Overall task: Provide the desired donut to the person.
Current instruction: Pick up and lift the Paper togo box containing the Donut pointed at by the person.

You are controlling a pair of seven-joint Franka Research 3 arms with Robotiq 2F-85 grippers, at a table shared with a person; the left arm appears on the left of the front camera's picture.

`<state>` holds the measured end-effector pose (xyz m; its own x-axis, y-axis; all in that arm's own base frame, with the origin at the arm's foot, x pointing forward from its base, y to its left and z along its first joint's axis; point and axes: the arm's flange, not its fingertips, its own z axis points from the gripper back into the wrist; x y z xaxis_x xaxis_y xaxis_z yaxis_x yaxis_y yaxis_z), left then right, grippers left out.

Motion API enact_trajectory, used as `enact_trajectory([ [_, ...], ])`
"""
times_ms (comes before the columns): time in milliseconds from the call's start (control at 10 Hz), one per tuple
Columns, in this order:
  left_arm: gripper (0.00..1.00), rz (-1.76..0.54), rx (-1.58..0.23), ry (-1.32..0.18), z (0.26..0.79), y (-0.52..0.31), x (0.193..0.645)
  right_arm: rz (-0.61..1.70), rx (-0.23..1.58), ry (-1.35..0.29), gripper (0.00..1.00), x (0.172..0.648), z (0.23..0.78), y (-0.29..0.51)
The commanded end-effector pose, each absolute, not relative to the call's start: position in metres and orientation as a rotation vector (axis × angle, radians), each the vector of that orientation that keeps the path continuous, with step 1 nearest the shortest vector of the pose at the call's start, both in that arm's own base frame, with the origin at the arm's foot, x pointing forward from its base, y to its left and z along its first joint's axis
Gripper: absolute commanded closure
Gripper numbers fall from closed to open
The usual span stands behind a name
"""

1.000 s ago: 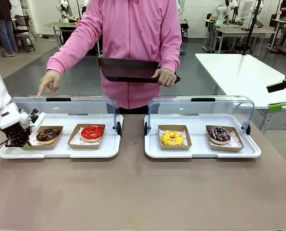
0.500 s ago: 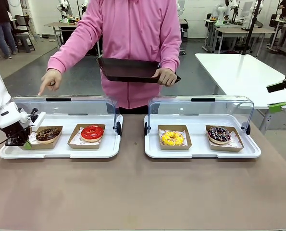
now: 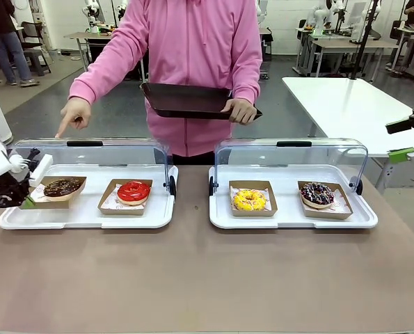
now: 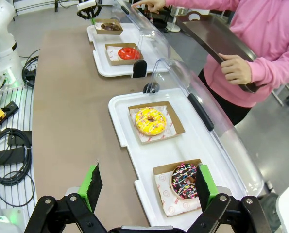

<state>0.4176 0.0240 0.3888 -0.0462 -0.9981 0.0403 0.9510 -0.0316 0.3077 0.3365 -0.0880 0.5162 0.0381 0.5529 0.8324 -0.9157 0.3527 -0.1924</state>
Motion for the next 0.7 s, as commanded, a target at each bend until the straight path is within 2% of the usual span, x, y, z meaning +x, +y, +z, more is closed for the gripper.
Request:
enact_trajectory([
  [0, 1.00, -1.550, 0.220, -0.318, 0.399, 0.021, 0.358, 1.194, 0.461, -1.011, 0.00, 0.339, 0.515, -0.088],
  [200, 1.00, -1.531, 0.153, -0.359, 0.432, 0.021, 0.319, 1.194, 0.461, -1.011, 0.00, 0.339, 0.515, -0.088],
  [400, 1.00, -1.610, 0.111, -0.286, 0.474, 0.023, 0.283, 1.194, 0.461, -1.011, 0.00, 0.339, 0.515, -0.088],
  [600, 1.00, -1.606, 0.120, -0.321, 0.511, 0.020, 0.258, 1.194, 0.461, -1.011, 0.00, 0.339, 0.515, -0.088],
])
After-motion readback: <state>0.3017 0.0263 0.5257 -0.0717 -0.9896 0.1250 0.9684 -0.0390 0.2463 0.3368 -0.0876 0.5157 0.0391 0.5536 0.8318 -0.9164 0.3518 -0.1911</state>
